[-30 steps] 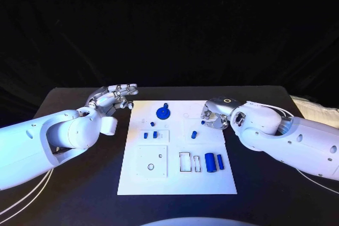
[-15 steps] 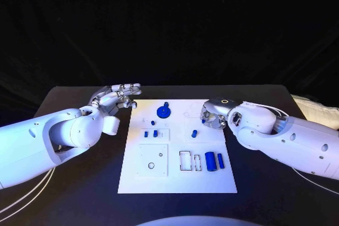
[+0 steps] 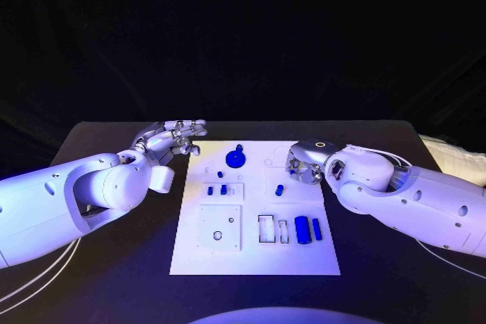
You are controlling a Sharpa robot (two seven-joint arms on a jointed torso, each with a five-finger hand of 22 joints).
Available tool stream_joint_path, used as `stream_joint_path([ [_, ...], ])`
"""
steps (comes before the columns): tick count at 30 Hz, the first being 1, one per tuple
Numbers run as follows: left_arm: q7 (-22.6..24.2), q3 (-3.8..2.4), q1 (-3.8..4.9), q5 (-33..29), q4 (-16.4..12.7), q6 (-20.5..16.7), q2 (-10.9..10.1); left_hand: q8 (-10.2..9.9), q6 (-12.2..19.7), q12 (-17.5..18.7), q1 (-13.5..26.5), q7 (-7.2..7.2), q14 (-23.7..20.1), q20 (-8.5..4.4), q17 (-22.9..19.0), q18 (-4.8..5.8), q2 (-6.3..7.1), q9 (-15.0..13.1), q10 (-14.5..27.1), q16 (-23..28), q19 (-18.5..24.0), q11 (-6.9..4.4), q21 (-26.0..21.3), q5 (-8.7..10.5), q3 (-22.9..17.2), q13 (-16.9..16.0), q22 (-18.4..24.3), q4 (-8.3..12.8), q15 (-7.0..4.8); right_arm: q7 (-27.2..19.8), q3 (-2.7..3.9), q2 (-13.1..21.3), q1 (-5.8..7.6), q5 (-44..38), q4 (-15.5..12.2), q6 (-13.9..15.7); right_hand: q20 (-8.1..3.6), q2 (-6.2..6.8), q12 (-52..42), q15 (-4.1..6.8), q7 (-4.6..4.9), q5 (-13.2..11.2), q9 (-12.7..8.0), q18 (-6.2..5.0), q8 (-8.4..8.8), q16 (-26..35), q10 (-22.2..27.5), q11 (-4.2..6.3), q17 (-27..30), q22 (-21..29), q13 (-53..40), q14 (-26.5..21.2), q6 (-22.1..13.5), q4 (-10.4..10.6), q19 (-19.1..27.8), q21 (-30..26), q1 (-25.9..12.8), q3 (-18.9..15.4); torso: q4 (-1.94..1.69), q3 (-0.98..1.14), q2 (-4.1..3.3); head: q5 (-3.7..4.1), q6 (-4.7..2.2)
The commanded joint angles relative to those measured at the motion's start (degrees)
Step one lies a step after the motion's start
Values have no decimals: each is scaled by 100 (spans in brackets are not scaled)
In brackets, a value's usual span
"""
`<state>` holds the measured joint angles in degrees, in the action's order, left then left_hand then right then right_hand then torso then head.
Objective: Assemble the parts on the task board
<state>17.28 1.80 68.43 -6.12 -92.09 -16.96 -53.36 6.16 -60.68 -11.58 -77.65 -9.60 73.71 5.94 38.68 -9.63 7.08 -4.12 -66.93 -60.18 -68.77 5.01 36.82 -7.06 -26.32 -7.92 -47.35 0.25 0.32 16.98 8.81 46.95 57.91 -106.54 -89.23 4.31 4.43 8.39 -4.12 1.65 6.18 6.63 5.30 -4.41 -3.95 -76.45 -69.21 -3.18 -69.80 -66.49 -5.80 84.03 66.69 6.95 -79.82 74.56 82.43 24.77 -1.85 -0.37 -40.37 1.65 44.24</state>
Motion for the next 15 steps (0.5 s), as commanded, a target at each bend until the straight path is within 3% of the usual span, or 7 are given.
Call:
stream_joint_path([
  [1, -21, -3, 4, 87, -16, 103, 10, 32, 47, -50, -88, -11, -64, 14, -12, -80, 8, 7, 58, 12, 29, 19, -28, -12, 6, -12, 9, 46, 3, -99, -36, -25, -52, 61, -25, -144, 6, -28, -14, -20, 1, -37, 4, -46, -32, 9, -45, 16, -6, -4, 6, 259, 43, -1, -25, -15, -19, 42, -1, -3, 0, 3, -1],
  [9, -48, -3, 4, 128, -2, 99, 16, 33, 82, -81, -130, -25, -75, 18, -19, -81, 15, 11, 105, 4, 27, 31, -32, -13, 21, -20, 12, 89, 9, -79, -37, -26, -62, 65, -32, -139, 7, -17, -9, -22, 2, -28, 11, -44, -31, 4, -81, 16, -12, -13, 28, 261, 65, -42, -33, -10, 0, 62, -1, -2, 1, 2, 14],
  [15, -60, -3, 4, 136, -7, 108, 19, 35, 87, -87, -138, -28, -75, 19, -15, -81, 13, 11, 113, 0, 27, 33, -32, -13, 23, -21, 13, 96, 10, 9, -37, -28, -67, -29, -23, -36, -2, -160, -28, -10, 17, -84, 51, -32, -64, -41, -256, 27, -70, -81, 60, 274, 188, -234, -70, 37, 178, 254, -1, -1, -1, 6, 21],
])
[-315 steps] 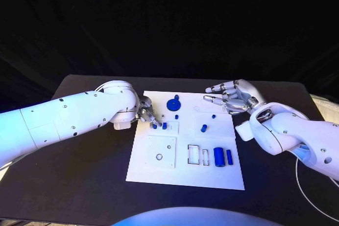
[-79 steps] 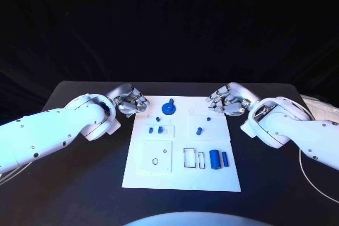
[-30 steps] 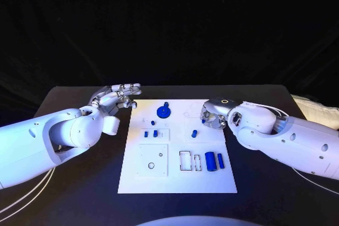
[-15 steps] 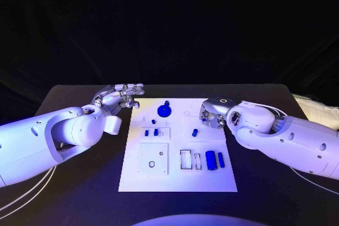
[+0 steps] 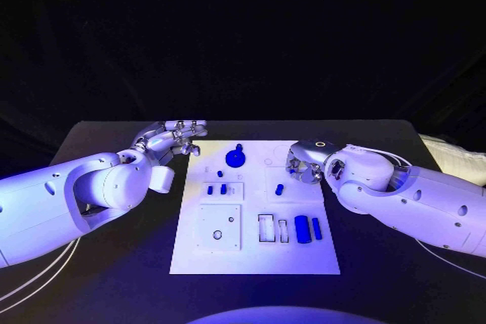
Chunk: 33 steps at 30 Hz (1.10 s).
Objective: Assemble the parts on the task board
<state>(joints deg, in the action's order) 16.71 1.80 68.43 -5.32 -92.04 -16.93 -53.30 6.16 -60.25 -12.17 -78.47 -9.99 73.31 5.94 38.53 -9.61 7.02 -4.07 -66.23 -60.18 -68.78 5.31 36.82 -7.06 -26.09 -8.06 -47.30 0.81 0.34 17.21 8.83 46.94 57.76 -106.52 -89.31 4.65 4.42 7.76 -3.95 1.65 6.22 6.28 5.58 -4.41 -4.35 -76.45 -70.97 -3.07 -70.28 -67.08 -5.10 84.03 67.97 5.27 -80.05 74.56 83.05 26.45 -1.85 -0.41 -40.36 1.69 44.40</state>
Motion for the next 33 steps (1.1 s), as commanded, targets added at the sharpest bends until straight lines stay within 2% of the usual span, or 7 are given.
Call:
stream_joint_path([
  [1, -4, -3, 4, 59, -13, 105, 13, 35, 44, -28, -55, 11, -34, 19, 0, -83, 19, 6, 42, 0, 27, 3, -32, -13, 1, -7, 7, 40, 9, -2, -39, -28, -53, -48, -13, -54, -3, -124, -47, -8, 16, -63, 29, -30, -27, -50, -112, 18, -33, -35, -8, 276, 76, -103, -52, 46, 147, 128, -1, 2, -2, 3, 6],
  [4, -7, -3, 4, 69, -14, 107, 15, 38, 50, -38, -68, 9, -37, 20, -2, -83, 11, 5, 53, -4, 26, 5, -32, -14, 1, -9, 7, 51, 11, 59, -39, -32, -55, -133, -5, 13, -7, -185, -40, -8, 21, -129, 46, -20, -28, -80, -201, 18, -71, -86, 2, 284, 111, -217, -75, 83, 213, 285, -1, 2, 1, 10, 10],
  [8, -7, -3, 4, 74, -16, 106, 17, 46, 56, -61, -97, 7, -41, 20, -8, -84, 0, 4, 65, -7, 24, 6, -31, -15, 1, -15, 7, 74, 12, 108, -39, -33, -59, -203, -19, 121, -5, -185, -1, -18, 33, -242, 61, 4, -9, -90, -241, 15, -77, -207, 27, 286, 124, -299, -127, 170, 167, 425, 0, 2, 1, 15, 18],
  [19, -14, -3, 4, 77, 1, 115, 25, 52, 59, -76, -114, 5, -41, 20, -2, -85, -7, 4, 73, -15, 22, 7, -30, -16, 1, -19, 6, 89, 12, 122, -15, 73, -72, -197, -266, 517, 5, -138, 31, -32, 52, -332, 74, 14, 14, -96, -227, -6, -78, -259, 59, 286, 121, -320, -148, 210, 29, 456, -2, 6, 1, 21, 11],
  [26, -15, -3, 3, 77, 19, 115, 23, 52, 59, -76, -114, 5, -41, 20, -2, -85, -7, 4, 73, -15, 22, 7, -30, -16, 1, -19, 6, 89, 12, 160, 109, 242, -73, -166, -506, 670, 5, -124, 30, -34, 52, -337, 78, 15, 13, -96, -229, -5, -76, -263, 63, 286, 127, -324, -149, 213, 10, 450, 8, 0, 5, 14, 12],
  [29, -15, -3, 3, 77, 20, 115, 20, 55, 62, -82, -116, 3, -43, 21, -8, -84, -15, 3, 78, -14, 22, 9, -29, -16, 2, -20, 5, 90, 12, 174, 148, 309, -73, -160, -613, 722, 5, -122, 30, -34, 51, -337, 79, 15, 13, -96, -231, -4, -76, -267, 63, 286, 128, -327, -150, 216, 9, 451, 11, 0, 3, 7, 15],
  [33, -17, -3, 3, 77, 23, 114, 13, 55, 62, -82, -116, 3, -43, 21, -8, -84, -15, 3, 78, -14, 22, 9, -29, -16, 2, -20, 5, 90, 12, 153, 181, 355, -74, -158, -816, 812, 5, -116, 31, -33, 51, -337, 80, 16, 14, -96, -229, -3, -76, -273, 65, 286, 127, -336, -152, 220, 11, 454, 11, 6, -3, -19, -21],
])
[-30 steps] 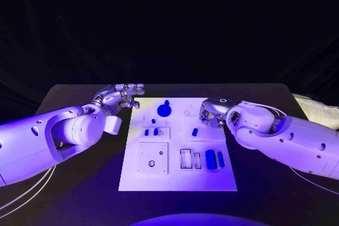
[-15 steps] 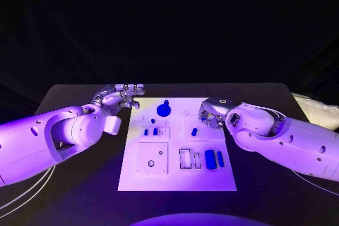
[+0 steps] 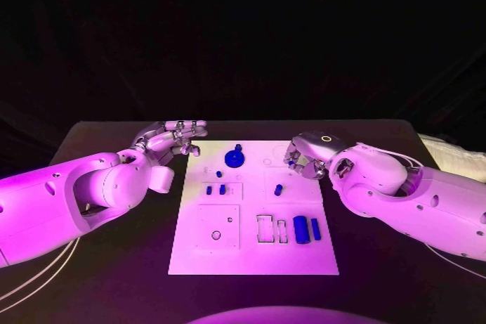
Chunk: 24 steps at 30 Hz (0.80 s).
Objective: Assemble the parts on the task board
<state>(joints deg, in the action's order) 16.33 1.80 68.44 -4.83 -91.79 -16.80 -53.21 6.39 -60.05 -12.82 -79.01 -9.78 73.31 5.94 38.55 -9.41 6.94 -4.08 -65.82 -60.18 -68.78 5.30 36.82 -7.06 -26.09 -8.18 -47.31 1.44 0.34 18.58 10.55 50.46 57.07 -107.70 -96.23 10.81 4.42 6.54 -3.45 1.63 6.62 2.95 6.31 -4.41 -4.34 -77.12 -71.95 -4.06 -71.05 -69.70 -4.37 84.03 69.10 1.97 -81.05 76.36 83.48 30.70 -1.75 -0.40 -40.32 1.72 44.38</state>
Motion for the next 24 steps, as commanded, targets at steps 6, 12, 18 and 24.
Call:
stream_joint_path([
  [6, 21, -3, 3, 28, 19, 104, 14, 32, 42, -17, -63, -18, -44, 21, -10, -104, -6, 5, 38, -14, 22, 10, -29, -16, 1, -8, 6, 27, 12, -110, 24, -59, -84, 83, -541, 348, 4, 11, -16, -30, 18, -1, 9, 19, 21, -39, -124, 94, -11, -25, -1, 287, 7, -37, -57, 49, -19, 54, -13, -5, -4, -111, 6],
  [12, 25, -3, 3, 28, 22, 110, 39, 32, 42, -17, -63, -18, -44, 21, -10, -104, -6, 5, 38, -14, 22, 10, -29, -16, 1, -8, 6, 27, 12, -276, 24, -278, -259, 260, -836, 422, 3, 10, -14, -32, 29, 4, 10, 19, 30, -47, -114, 87, -21, -32, 7, 288, -2, -68, -58, 55, -8, 82, -21, -8, -7, -284, 50],
  [18, 28, -3, 3, 28, 19, 113, 56, 32, 42, -17, -63, -18, -44, 21, -10, -104, -6, 5, 38, -14, 22, 10, -29, -16, 1, -8, 6, 27, 12, -416, 21, -511, -552, 344, -861, 421, 3, 11, -12, -35, 43, 12, 10, 20, 38, -49, -103, 78, -21, -37, 13, 288, -12, -93, -58, 59, -1, 101, -10, -11, -6, -530, 141],
  [24, 31, -3, 3, 28, 12, 119, 71, 33, 51, -25, -65, -21, -49, 22, -21, -104, -9, 5, 50, -11, 22, 13, -29, -15, 5, -9, 6, 32, 14, -540, 13, -790, -857, 289, -721, 399, 4, 16, -11, -41, 56, 14, 10, 19, 44, -49, -90, 69, -19, -34, 19, 287, -22, -118, -55, 59, 1, 115, -9, -1, -10, -662, 219],
])
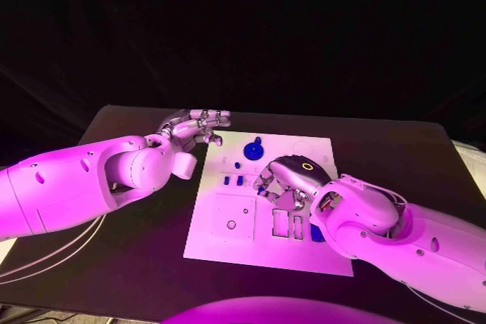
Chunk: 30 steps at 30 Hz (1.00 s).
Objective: Assemble the parts on the task board
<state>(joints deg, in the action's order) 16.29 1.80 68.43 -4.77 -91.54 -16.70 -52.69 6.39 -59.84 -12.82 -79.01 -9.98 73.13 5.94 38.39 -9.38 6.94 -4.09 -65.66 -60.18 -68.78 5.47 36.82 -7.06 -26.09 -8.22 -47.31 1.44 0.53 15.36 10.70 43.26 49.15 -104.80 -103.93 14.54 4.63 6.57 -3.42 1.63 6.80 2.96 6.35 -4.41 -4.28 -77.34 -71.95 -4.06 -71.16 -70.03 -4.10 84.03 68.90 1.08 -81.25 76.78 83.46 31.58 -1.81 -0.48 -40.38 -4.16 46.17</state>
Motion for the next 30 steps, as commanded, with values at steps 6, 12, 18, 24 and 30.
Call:
stream_joint_path([
  [6, 31, -3, 3, 22, -23, 115, 28, 33, 29, -25, -65, -1, -31, 22, -5, -107, -9, 6, 34, -11, 22, -3, -29, -15, 5, -5, 6, 33, -5, -295, -29, -272, -189, 8, 206, 2, -14, 22, -13, -48, 50, 11, 7, 19, 40, -27, -79, 59, -7, -1, -3, 286, -6, -32, -33, 18, -24, 19, -3, -2, -1, -101, 93],
  [12, 36, -3, 3, 23, -26, 115, 36, 34, 45, -35, -55, -9, -38, 24, -14, -106, -6, 8, 55, -10, 24, 4, -30, -13, 19, -7, 6, 33, 1, -314, -64, -416, -241, -35, 332, -19, -12, 25, -13, -51, 53, 12, 7, 19, 42, -32, -73, 55, -12, -4, -1, 287, -10, -35, -34, 20, -36, 15, 2, 2, 3, -152, 126],
  [18, 29, -3, 3, 23, -33, 138, 41, 34, 52, -39, -51, -11, -41, 26, -18, -105, -6, 9, 65, -10, 25, 7, -30, -13, 24, -7, 6, 32, 3, -281, -96, -493, -250, -131, 444, -58, -11, 27, -12, -53, 56, 13, 7, 19, 44, -32, -66, 53, -12, -5, 1, 286, -15, -37, -33, 21, -43, 12, -6, 1, 0, -170, 168],
  [24, 23, -3, 3, 23, -26, 153, 41, 34, 52, -39, -51, -11, -41, 26, -18, -105, -6, 9, 65, -10, 25, 7, -30, -13, 24, -7, 6, 32, 3, -257, -123, -532, -252, -147, 516, -134, -10, 27, -12, -54, 56, 15, 7, 19, 45, -30, -64, 52, -9, -2, 2, 286, -17, -39, -32, 19, -45, 12, -4, -2, -1, -193, 203],
  [30, 15, -3, 3, 23, -19, 168, 48, 34, 52, -39, -51, -11, -41, 26, -18, -105, -6, 9, 65, -10, 25, 7, -30, -13, 24, -7, 6, 32, 3, -250, -142, -551, -253, -151, 557, -224, -9, 27, -12, -55, 58, 19, 7, 19, 46, -31, -61, 51, -9, -3, 2, 286, -19, -41, -32, 20, -48, 12, -3, 0, 1, -225, 230],
])
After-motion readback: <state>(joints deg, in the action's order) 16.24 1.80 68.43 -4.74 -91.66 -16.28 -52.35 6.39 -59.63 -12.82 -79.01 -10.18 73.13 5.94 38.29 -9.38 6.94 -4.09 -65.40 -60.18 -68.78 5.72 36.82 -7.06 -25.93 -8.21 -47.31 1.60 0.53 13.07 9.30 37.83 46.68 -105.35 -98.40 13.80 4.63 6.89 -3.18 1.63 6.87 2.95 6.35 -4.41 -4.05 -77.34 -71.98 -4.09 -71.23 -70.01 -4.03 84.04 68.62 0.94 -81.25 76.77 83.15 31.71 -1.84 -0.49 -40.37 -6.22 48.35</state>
